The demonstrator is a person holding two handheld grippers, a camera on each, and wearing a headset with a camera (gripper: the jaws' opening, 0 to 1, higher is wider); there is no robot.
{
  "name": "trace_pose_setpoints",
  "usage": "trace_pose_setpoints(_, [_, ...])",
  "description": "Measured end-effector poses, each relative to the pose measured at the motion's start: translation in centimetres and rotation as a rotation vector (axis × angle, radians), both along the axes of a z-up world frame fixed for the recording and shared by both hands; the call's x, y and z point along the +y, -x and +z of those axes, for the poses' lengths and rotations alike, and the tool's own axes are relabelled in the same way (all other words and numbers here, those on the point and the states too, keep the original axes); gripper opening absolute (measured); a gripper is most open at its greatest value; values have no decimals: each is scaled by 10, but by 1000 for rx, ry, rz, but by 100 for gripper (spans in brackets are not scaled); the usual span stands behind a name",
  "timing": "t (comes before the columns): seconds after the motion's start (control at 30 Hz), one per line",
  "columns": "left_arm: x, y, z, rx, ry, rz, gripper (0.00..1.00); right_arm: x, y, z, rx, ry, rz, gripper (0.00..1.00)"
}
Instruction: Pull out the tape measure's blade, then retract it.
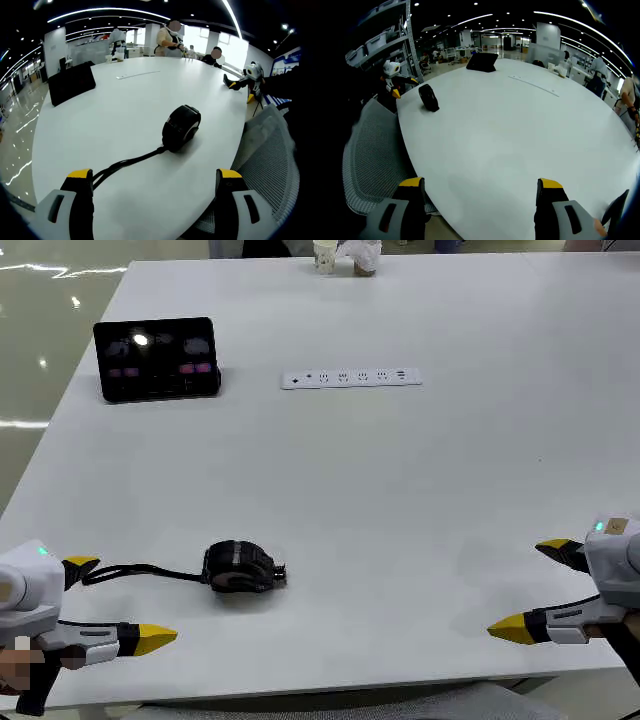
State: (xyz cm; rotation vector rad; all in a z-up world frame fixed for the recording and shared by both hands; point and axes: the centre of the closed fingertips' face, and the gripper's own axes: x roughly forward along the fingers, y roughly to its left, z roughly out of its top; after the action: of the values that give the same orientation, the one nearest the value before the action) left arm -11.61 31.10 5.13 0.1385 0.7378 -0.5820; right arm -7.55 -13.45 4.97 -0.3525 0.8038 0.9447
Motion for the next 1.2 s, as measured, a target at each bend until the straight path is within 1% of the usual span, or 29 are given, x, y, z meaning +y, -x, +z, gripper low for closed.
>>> trace_pose_setpoints(0.07, [0, 1, 1, -2, -5, -2, 99, 0, 1, 0, 1, -2, 3, 91])
trace_pose_setpoints(0.17, [2, 0, 2, -10, -2, 5, 99, -2, 0, 0, 1, 1, 1, 91])
trace_pose_setpoints(0.3, [4, 0, 2, -4, 1, 10, 99, -1, -1, 3, 1, 0, -2, 91])
trace_pose_setpoints(0.37, [2, 0, 3, -1, 3, 2, 99, -1, 0, 4, 3, 1, 0, 92])
trace_pose_setpoints(0.57, [1, -3, 4, -4, -3, -14, 99, -2, 2, 1, 4, 0, -3, 99])
trace_pose_setpoints(0.67, [1, -4, 5, -2, 1, -13, 99, -2, 6, -1, 17, 1, -4, 99])
trace_pose_setpoints(0.83, [0, -4, 5, 0, -5, -28, 99, -2, 7, -3, 15, 6, -3, 99])
trace_pose_setpoints(0.9, [-1, -4, 5, 1, -7, -33, 99, 0, 2, 1, -27, -7, 8, 99])
trace_pose_setpoints(1.0, [-2, -3, 4, 5, -13, -51, 99, 2, -1, 3, -47, -13, 20, 99])
trace_pose_setpoints(1.03, [-4, -5, 6, -18, -20, -66, 99, 3, -1, 3, -46, -16, 25, 99])
trace_pose_setpoints(1.07, [-5, -6, 7, -28, -19, -74, 99, 4, -1, 3, -45, -18, 30, 99])
trace_pose_setpoints(1.13, [-8, -6, 6, -15, -11, -81, 99, 5, -1, 3, -55, -19, 45, 99])
trace_pose_setpoints(1.17, [-11, -5, 5, 1, 2, -98, 99, 6, -1, 3, -53, -19, 47, 99])
trace_pose_setpoints(1.2, [-14, -3, 4, 12, 8, -115, 99, 6, -1, 2, -49, -14, 50, 99])
